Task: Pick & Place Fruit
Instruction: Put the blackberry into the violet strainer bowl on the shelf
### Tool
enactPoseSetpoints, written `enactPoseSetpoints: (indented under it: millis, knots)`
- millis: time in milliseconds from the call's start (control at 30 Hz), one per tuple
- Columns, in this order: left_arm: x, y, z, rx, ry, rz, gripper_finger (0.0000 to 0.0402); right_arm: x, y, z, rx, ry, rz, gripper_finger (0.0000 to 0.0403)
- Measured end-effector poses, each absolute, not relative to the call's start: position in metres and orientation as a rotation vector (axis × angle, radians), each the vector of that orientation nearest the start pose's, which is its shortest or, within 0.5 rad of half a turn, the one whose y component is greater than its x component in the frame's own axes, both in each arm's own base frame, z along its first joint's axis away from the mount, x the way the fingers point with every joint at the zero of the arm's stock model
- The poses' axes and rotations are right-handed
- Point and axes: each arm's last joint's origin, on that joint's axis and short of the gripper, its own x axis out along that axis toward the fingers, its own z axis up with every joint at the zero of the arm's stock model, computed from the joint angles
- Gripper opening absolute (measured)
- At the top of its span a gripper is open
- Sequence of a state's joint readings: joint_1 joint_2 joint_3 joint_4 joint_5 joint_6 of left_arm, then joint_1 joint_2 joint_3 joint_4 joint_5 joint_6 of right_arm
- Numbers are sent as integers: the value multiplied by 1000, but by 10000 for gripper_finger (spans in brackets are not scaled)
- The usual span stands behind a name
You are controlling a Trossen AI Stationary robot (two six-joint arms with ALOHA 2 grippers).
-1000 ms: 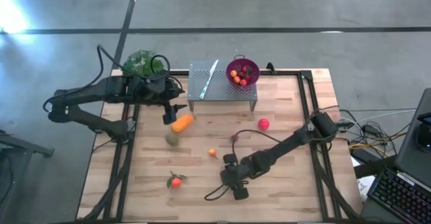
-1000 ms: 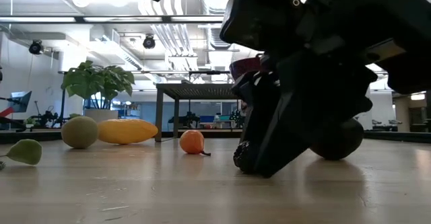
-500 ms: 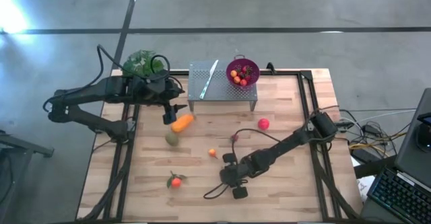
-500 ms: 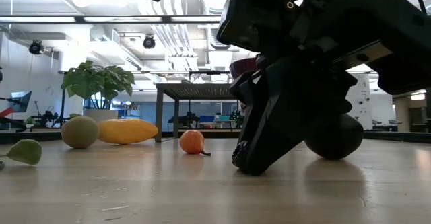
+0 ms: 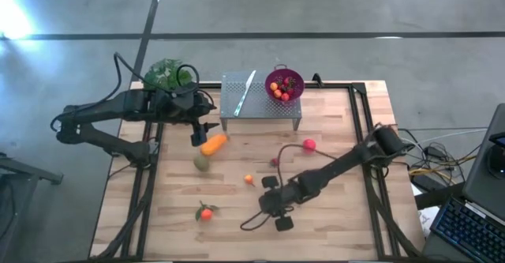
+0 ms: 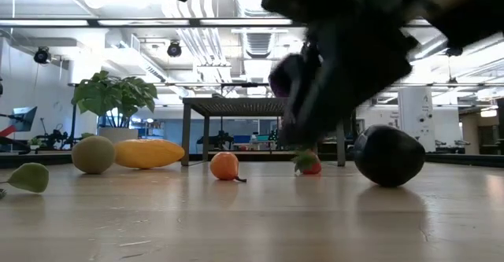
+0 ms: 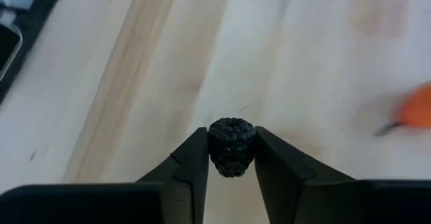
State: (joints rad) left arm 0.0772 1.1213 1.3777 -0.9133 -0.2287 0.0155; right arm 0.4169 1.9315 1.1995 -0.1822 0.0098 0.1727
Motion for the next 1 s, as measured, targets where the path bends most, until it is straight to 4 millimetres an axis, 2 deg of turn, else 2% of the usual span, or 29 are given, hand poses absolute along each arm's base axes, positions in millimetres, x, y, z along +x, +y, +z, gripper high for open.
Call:
enactPoseSetpoints:
  millis: [200, 400, 800, 1000]
  knots:
    - [203, 22, 399, 51, 671, 294, 261, 352, 140, 198, -56, 868, 280, 104]
    - [207, 23, 387, 47, 688, 296, 261, 336, 107, 241, -76, 828, 240, 102]
    - [225, 24, 357, 13, 634, 310, 261, 295, 19, 315, -105, 715, 66, 107]
    - [230, 24, 350, 16, 596, 308, 261, 273, -28, 333, -103, 689, -65, 98]
